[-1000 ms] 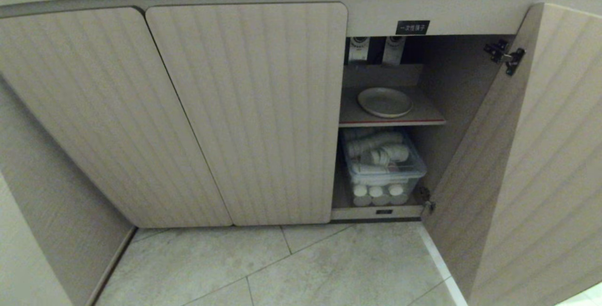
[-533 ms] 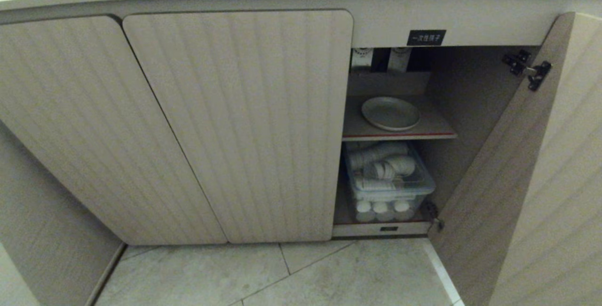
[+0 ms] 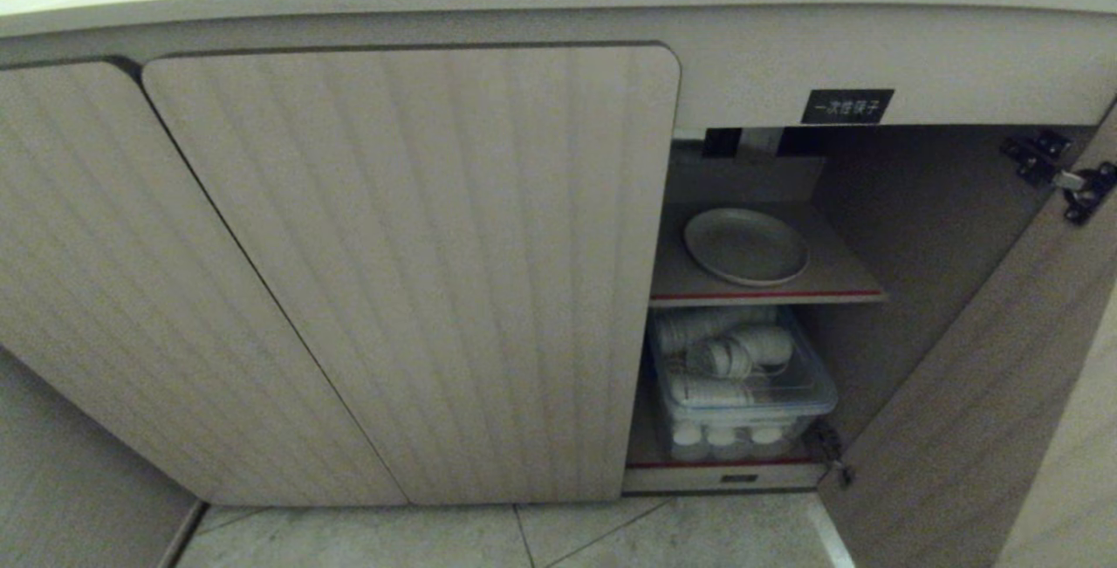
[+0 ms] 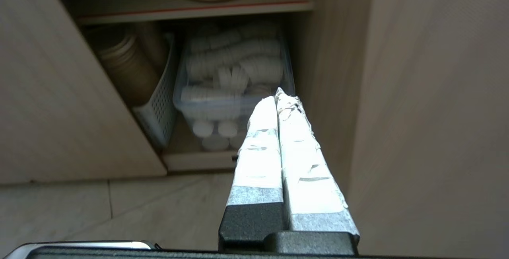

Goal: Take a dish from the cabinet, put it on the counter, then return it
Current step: Take the plate from the cabinet

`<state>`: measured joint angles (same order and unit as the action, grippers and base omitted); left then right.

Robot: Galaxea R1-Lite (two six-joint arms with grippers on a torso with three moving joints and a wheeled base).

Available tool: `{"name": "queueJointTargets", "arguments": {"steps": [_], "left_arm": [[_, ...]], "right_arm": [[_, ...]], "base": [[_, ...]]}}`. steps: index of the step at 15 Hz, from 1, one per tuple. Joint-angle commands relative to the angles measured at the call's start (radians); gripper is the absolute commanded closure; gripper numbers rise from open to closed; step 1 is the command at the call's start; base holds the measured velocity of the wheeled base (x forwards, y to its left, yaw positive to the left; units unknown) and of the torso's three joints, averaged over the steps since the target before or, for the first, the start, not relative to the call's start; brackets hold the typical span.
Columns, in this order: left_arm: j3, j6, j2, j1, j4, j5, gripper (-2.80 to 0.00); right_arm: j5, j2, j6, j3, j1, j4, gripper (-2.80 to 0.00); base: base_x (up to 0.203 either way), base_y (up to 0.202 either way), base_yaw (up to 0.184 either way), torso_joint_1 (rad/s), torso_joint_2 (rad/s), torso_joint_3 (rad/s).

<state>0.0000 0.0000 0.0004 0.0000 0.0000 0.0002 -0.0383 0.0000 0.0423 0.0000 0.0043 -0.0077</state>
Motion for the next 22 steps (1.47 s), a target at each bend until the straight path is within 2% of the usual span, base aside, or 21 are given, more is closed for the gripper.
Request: {"name": "queueJointTargets", "arguments": {"steps": [1, 12, 22], "left_arm": [[0.000, 0.000, 0.000, 0.000, 0.000, 0.000, 0.00], [0.000, 0.000, 0.000, 0.000, 0.000, 0.001, 0.00], [0.000, -0.002, 0.000, 0.000, 0.000, 0.000, 0.00]], "right_arm": [[0.000, 0.000, -0.001, 0.000, 0.001, 0.000, 0.00], [0.000, 0.000, 0.001, 0.000, 0.000, -0.002, 0.00], [0.000, 0.000, 0.001, 0.000, 0.000, 0.000, 0.00]], "base": [[0.195, 0.000, 0.005, 0.001, 0.01, 0.006], [0.193, 0.000, 0.001, 0.003, 0.00, 0.003], [0.000, 0.000, 0.000, 0.000, 0.00, 0.000]]}}
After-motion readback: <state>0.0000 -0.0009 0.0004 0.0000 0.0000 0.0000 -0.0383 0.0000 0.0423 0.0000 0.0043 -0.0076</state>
